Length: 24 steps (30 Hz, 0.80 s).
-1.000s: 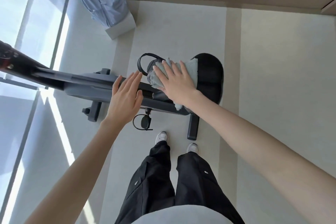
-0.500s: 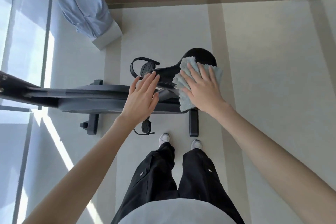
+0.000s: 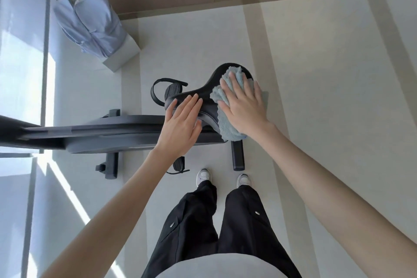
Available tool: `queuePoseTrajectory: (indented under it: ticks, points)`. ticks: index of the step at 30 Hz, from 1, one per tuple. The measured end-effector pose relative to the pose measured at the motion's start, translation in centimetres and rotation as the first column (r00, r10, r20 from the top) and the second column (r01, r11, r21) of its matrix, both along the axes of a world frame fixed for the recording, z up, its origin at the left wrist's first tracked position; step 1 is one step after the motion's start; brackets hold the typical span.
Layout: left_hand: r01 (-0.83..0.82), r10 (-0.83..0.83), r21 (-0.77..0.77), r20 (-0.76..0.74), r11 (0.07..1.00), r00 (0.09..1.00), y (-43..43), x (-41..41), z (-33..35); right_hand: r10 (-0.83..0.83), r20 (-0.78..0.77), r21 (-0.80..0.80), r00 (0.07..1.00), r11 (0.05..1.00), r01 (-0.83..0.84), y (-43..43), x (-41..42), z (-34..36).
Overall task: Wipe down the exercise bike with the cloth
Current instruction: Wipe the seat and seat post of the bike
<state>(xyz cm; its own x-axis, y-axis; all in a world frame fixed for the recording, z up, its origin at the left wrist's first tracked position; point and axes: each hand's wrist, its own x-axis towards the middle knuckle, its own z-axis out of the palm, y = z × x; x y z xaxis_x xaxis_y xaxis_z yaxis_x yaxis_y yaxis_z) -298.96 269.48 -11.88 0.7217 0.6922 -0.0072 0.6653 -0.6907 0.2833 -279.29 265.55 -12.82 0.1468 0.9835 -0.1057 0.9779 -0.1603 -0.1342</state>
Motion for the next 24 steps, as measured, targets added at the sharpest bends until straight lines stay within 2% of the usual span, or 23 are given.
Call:
queuePoseTrajectory:
  ticks: [4, 8, 11, 15, 18, 21, 24]
  points:
    - [-0.013, 0.013, 0.007, -0.014, 1.000, 1.000, 0.0, 0.3, -0.2, -0.043, -0.013, -0.102, 0.999, 0.994, 0.042, 6.3, 0.8, 0.1]
    - [-0.022, 0.023, 0.019, -0.038, 1.000, 0.999, 0.0, 0.3, 0.0, -0.121, -0.180, -0.238, 0.976, 0.968, 0.076, 10.8, 2.4, 0.8]
    - [-0.024, 0.025, 0.012, -0.047, 1.000, 0.999, -0.2, 0.5, 0.3, -0.166, -0.283, -0.299, 0.945, 0.951, 0.078, 11.0, 3.8, 1.5]
    - [-0.025, 0.025, 0.008, -0.062, 1.000, 0.998, -0.4, 0.7, 0.4, -0.203, -0.287, -0.203, 0.936, 0.968, 0.148, 8.0, 3.5, 1.4]
    - [-0.020, 0.021, 0.012, -0.066, 1.000, 0.998, -0.3, 0.6, 0.4, -0.236, -0.227, -0.115, 0.945, 0.970, 0.215, 4.2, 2.1, 1.3]
    - [0.004, -0.001, 0.033, -0.083, 0.999, 0.997, -0.4, 0.5, 0.3, -0.223, -0.133, -0.080, 0.966, 0.973, 0.214, -0.2, 0.6, 0.8]
    - [0.052, -0.044, 0.064, -0.119, 0.997, 0.992, -0.3, 0.0, 0.2, -0.171, -0.107, -0.097, 0.979, 0.982, 0.161, -4.3, -0.8, 0.1]
